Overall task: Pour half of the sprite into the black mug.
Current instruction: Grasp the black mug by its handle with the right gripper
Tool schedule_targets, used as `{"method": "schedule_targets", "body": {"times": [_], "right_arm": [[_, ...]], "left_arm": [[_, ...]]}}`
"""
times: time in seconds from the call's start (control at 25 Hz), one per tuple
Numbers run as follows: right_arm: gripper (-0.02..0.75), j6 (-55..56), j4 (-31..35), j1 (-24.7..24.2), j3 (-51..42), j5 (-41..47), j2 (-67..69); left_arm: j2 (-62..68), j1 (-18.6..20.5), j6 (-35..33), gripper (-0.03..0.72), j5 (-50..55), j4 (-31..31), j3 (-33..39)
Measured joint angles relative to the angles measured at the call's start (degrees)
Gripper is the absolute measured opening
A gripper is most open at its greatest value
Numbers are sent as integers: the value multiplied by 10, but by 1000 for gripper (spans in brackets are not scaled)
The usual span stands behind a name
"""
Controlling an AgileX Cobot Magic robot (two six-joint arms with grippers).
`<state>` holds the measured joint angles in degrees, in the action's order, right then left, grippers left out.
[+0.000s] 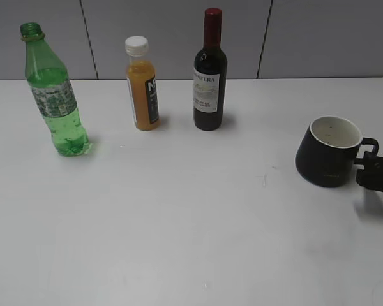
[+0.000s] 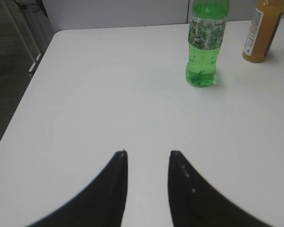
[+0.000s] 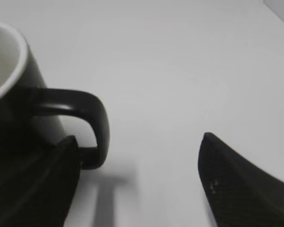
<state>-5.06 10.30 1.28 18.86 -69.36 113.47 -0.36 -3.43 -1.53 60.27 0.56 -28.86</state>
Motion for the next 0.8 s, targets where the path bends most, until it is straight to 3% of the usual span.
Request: {"method": "schedule_targets", "body": {"times": [0.64, 0.8], "right_arm": [[590, -20, -24, -6, 39, 0, 2], [590, -19, -87, -36, 50, 0, 9]], "left_arm": [[0, 0, 0, 232, 0, 0, 0], [0, 0, 0, 232, 0, 0, 0]]}}
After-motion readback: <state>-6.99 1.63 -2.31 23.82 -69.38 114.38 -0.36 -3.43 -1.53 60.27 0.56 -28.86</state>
